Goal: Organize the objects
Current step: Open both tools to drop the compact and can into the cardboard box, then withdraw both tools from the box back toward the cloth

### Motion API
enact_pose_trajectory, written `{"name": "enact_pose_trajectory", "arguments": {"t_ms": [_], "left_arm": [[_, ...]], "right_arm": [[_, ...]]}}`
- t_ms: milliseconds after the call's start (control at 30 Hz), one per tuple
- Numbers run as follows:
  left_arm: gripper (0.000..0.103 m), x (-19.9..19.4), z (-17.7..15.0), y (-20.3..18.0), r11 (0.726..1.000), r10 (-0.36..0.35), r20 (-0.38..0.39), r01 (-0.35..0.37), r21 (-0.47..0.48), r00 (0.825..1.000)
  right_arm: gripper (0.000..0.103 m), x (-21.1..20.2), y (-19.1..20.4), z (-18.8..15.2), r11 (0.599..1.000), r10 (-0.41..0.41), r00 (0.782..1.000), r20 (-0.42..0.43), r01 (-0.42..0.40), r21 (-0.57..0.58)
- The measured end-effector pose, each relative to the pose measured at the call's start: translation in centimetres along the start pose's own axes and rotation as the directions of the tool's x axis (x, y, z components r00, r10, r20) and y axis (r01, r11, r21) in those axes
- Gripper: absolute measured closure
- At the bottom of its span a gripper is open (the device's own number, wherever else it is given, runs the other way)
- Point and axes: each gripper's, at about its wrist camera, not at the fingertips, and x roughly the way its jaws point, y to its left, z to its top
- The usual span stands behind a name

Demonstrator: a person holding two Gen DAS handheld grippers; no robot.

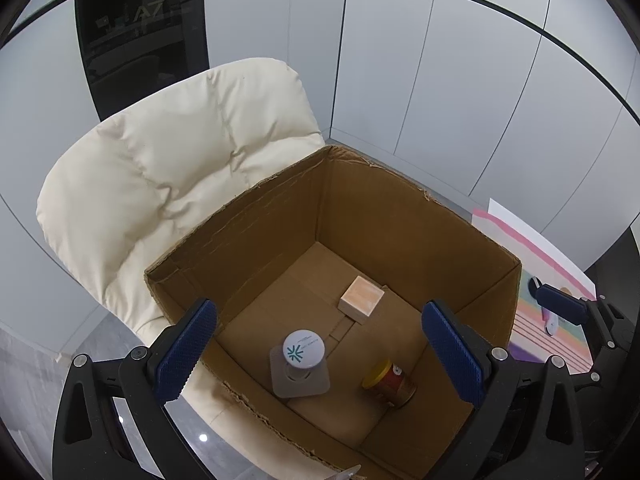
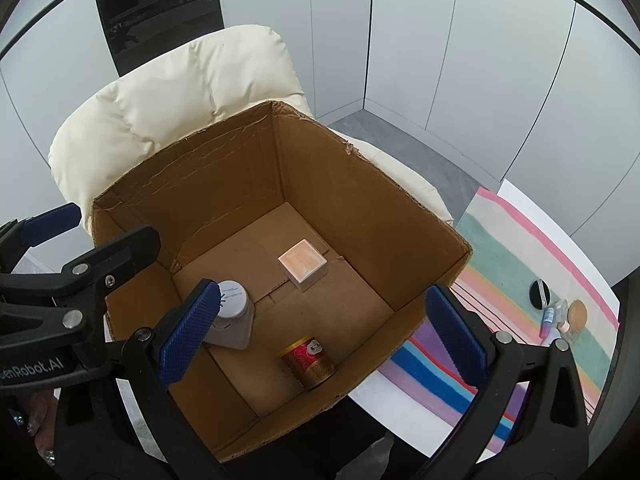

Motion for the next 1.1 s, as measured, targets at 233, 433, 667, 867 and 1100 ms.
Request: {"name": "enact_pose_trajectory", "arguments": {"t_ms": [233,433,667,867,1100], "left_arm": [[0.000,-2.0,-1.4,0.5,1.000,0.000,-0.012,0.000,-0.010,1.000],[0.000,-4.2,-3.4,0.9,1.000,-0.022,-0.034,0.021,-0.022,0.999],[0.000,-6.7,-6.5,0.9,1.000,-0.029,-0.041,0.029,-0.011,0.999],[0.000,-8.5,-8.7,0.0,0.998,-0.056,-0.053,0.057,0.013,0.997],[0.000,-10.1,-10.3,-0.7,0.998,-0.027,-0.049,0.031,0.063,0.998]], "right_arm": [[0.000,-1.9,0.2,-1.0,1.000,-0.005,1.000,-0.002,0.005,0.011],[0.000,-4.3,0.1,-3.2,0.999,-0.011,1.000,0.003,0.011,0.036],[0.000,-7.8,-0.7,-6.3,0.998,-0.032,0.999,-0.008,0.032,0.056],[0.000,-10.4,-1.5,-8.8,0.995,-0.032,0.999,-0.004,0.033,0.089],[0.000,-13.2,-1.9,-11.5,0.994,-0.034,0.999,0.002,0.033,0.103]]}}
